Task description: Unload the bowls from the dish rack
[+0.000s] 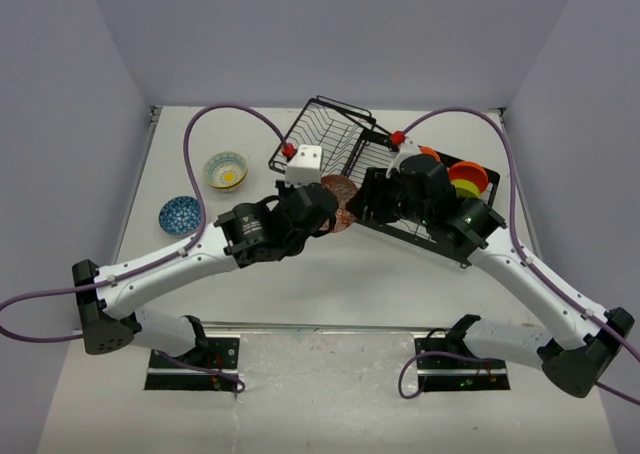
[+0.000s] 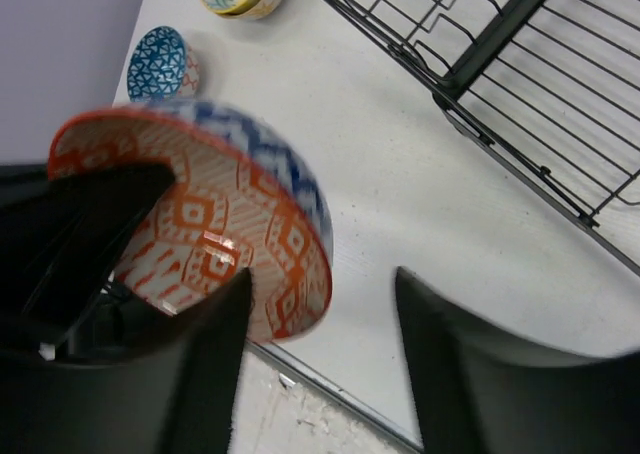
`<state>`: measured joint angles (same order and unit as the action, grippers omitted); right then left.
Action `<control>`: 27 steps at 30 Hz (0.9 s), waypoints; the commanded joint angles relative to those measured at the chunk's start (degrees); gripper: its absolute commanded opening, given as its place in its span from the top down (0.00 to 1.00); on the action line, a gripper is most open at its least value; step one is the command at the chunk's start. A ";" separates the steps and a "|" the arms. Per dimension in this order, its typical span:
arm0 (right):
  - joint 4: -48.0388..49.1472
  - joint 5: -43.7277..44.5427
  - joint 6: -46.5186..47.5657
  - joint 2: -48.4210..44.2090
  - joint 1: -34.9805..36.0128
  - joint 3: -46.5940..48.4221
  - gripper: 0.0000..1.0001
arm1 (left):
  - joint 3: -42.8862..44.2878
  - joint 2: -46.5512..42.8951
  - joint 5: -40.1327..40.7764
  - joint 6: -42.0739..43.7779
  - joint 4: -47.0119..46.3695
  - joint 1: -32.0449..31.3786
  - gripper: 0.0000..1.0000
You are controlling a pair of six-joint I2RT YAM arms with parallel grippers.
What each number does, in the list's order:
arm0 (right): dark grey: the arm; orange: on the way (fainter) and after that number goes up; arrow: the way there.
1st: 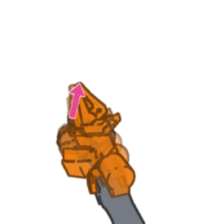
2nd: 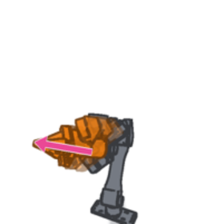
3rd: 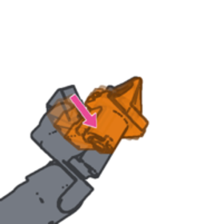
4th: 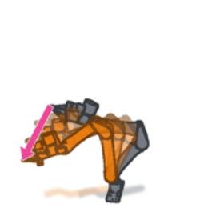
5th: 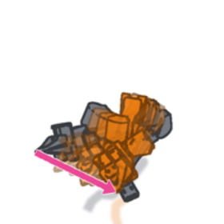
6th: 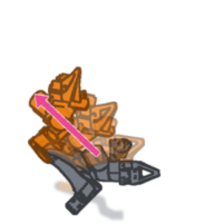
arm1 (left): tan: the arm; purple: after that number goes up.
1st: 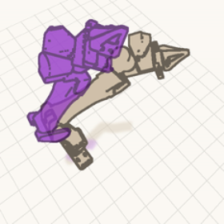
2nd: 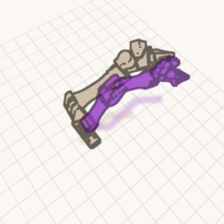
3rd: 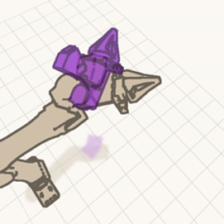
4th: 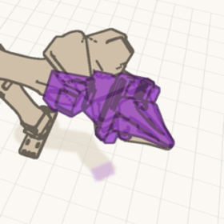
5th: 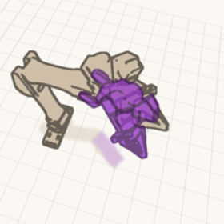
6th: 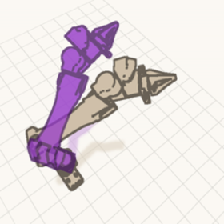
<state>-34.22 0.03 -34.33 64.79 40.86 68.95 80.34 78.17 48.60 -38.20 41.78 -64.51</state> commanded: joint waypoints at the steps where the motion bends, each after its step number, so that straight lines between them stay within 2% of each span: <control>1: 8.01 -1.97 -1.62 -3.27 0.80 -1.09 0.30 | -0.35 -2.84 0.41 -0.74 -0.02 8.67 1.00; 3: 8.47 -0.92 -1.88 -3.53 0.80 -1.45 0.01 | -3.15 -6.70 -4.37 1.71 -4.31 14.30 1.00; 5: 6.45 0.31 -1.36 -3.97 0.80 -0.92 0.01 | -3.87 -10.82 -8.07 2.24 -4.60 22.56 1.00; 6: 5.57 2.58 -1.01 -5.02 0.80 -0.83 0.01 | -4.04 -11.98 -11.91 2.16 -4.08 30.94 1.00; 8: 4.51 4.53 -0.22 -6.95 0.80 -1.53 0.01 | -5.44 -14.52 -18.59 2.25 -4.60 42.22 1.00; 9: 4.42 5.58 -0.13 -8.09 0.80 -2.84 0.01 | -8.06 -14.80 -22.72 2.25 -6.08 54.80 1.00; 10: 4.68 5.85 0.13 -10.54 0.80 -3.72 0.01 | -9.57 -14.45 -32.42 1.46 -6.70 61.28 1.00; 11: 4.77 5.94 0.31 -11.70 0.80 -4.43 0.01 | -11.24 -14.02 -37.39 1.11 -7.49 66.48 1.00; 12: 4.86 5.94 0.57 -12.84 0.80 -5.74 0.01 | -12.82 -13.49 -41.09 0.50 -9.33 75.15 1.00; 13: 4.69 5.94 1.10 -14.85 0.71 -6.36 0.01 | -15.71 -12.70 -45.91 -0.47 -9.96 78.28 1.00; 15: 4.34 5.68 1.80 -16.71 0.71 -7.94 0.01 | -18.01 -9.89 -48.24 -2.41 -13.46 81.81 1.00; 19: 2.67 4.71 3.74 -21.28 0.71 -10.23 0.01 | -16.97 -3.65 -46.67 -5.13 -12.43 82.00 1.00; 27: 0.56 4.01 5.59 -30.33 0.80 -14.98 0.01 | -22.32 -4.08 -40.95 -5.92 -15.14 82.09 1.00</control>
<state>-32.84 3.81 -30.37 36.51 41.41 54.87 59.09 75.96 6.83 -42.46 31.92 17.34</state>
